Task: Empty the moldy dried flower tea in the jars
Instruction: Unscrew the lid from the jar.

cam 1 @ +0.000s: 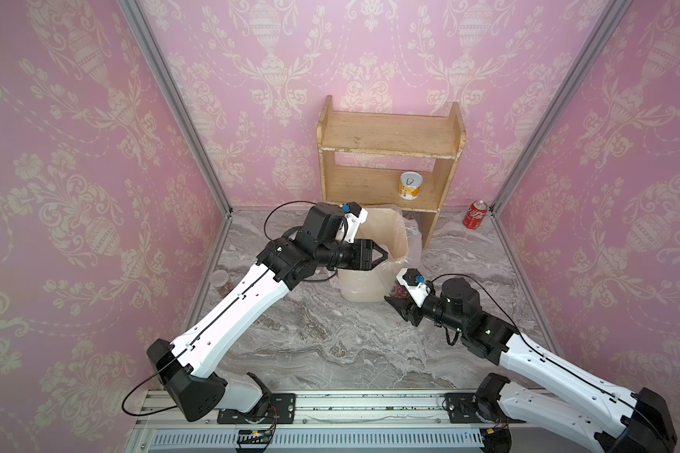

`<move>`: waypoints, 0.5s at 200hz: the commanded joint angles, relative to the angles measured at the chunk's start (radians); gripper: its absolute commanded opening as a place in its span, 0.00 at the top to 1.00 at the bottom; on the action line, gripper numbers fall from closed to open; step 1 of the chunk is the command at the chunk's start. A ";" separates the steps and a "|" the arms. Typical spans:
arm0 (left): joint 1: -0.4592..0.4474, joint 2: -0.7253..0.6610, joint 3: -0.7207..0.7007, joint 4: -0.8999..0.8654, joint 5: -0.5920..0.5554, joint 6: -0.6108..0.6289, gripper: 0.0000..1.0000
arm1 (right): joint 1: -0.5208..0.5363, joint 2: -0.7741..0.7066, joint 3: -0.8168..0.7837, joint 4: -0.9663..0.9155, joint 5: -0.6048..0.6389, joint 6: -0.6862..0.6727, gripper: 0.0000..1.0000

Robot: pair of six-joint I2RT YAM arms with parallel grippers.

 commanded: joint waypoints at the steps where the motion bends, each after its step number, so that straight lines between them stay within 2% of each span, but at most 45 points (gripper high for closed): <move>1: 0.012 0.007 0.028 0.044 -0.121 -0.021 0.89 | 0.028 -0.027 0.007 0.038 -0.050 -0.068 0.75; 65: 0.014 -0.008 0.032 0.102 -0.105 -0.038 0.87 | 0.028 -0.049 -0.011 0.034 -0.060 -0.076 0.75; 100: 0.014 -0.004 0.058 0.067 -0.090 -0.009 0.83 | 0.027 -0.055 -0.016 0.030 -0.070 -0.081 0.75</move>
